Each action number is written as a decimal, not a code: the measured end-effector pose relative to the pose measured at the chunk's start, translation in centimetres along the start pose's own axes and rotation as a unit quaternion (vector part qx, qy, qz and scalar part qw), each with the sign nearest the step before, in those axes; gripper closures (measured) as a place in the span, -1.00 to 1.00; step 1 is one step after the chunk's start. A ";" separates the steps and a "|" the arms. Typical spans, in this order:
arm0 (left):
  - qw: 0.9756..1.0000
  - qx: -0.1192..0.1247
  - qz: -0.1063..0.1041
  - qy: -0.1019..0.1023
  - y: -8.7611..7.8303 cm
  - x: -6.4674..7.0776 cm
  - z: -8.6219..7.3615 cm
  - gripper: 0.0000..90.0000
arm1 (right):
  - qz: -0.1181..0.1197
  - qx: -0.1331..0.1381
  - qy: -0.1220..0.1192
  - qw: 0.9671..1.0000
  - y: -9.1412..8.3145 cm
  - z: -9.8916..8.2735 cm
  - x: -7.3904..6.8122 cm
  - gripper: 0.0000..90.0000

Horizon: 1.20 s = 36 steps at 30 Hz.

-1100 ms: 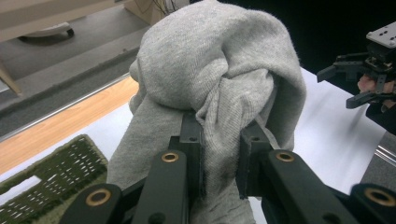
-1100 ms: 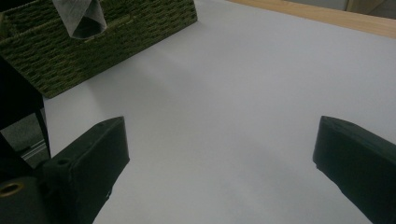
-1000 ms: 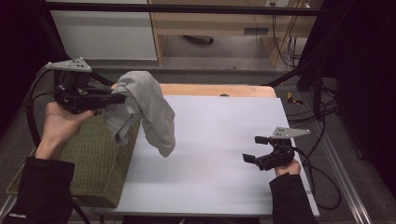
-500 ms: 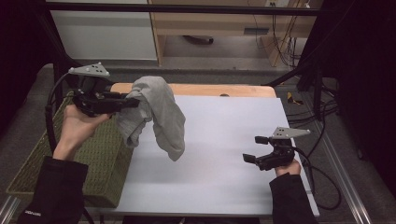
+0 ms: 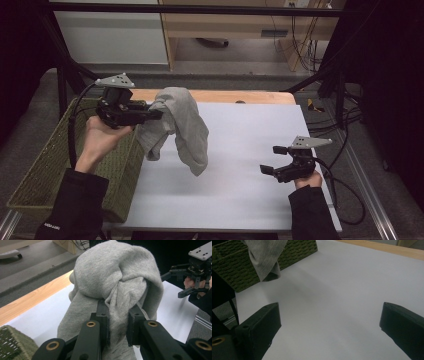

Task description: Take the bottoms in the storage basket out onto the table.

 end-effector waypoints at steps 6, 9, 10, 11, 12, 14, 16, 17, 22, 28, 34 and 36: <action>1.000 -0.001 -0.003 -0.001 0.9 0.4 -0.5 0.67 | 0.000 0.001 0.001 1.000 0.0 0.0 0.0 -0.91; 1.000 -0.004 -0.005 -0.001 1.5 0.7 -0.8 0.68 | 0.000 0.001 0.000 1.000 0.0 0.0 0.0 -0.91; 1.000 -0.005 -0.005 0.000 1.6 0.7 -0.9 0.68 | 0.000 0.000 -0.001 1.000 0.0 0.0 0.0 -0.91; 1.000 -0.005 -0.005 -0.003 1.8 0.8 -1.0 0.67 | 0.000 -0.001 0.000 1.000 0.0 0.0 0.0 -0.91; 1.000 -0.004 -0.006 -0.003 2.0 0.8 -1.1 0.68 | 0.000 0.000 -0.001 1.000 0.0 0.0 0.0 -0.91; 1.000 -0.006 -0.006 -0.003 2.3 1.0 -1.3 0.67 | 0.000 0.000 -0.001 1.000 0.0 0.0 0.0 -0.91; 1.000 -0.008 -0.004 -0.002 2.7 1.1 -1.5 0.67 | 0.000 0.000 0.000 1.000 0.0 0.0 0.0 -0.91; 1.000 -0.010 -0.005 -0.003 2.9 1.2 -1.7 0.67 | 0.000 0.001 0.000 1.000 0.0 0.0 0.0 -0.91; 1.000 -0.017 -0.008 -0.005 3.9 1.5 -2.5 0.67 | 0.000 0.000 0.000 1.000 0.0 0.0 0.0 -0.91; 1.000 -0.024 -0.009 -0.008 5.1 1.8 -3.5 0.67 | 0.000 0.001 -0.001 1.000 0.0 0.0 0.0 -0.91; 0.999 -0.028 -0.011 -0.009 6.1 2.3 -4.2 0.67 | 0.000 0.000 -0.001 1.000 0.0 0.0 0.0 -0.91; 0.999 -0.029 -0.012 -0.009 6.5 2.4 -4.4 0.68 | -0.001 0.001 0.000 1.000 0.0 0.0 0.0 -0.91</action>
Point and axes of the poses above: each handheld gripper's, and its own axes: y roughly forward along the jaws, z roughly out of its top, x roughly to its right, the point moved 7 cm from there along y, roughly forward along the jaws, and after that the axes turned 12 degrees about x, right-handed, at the moved point
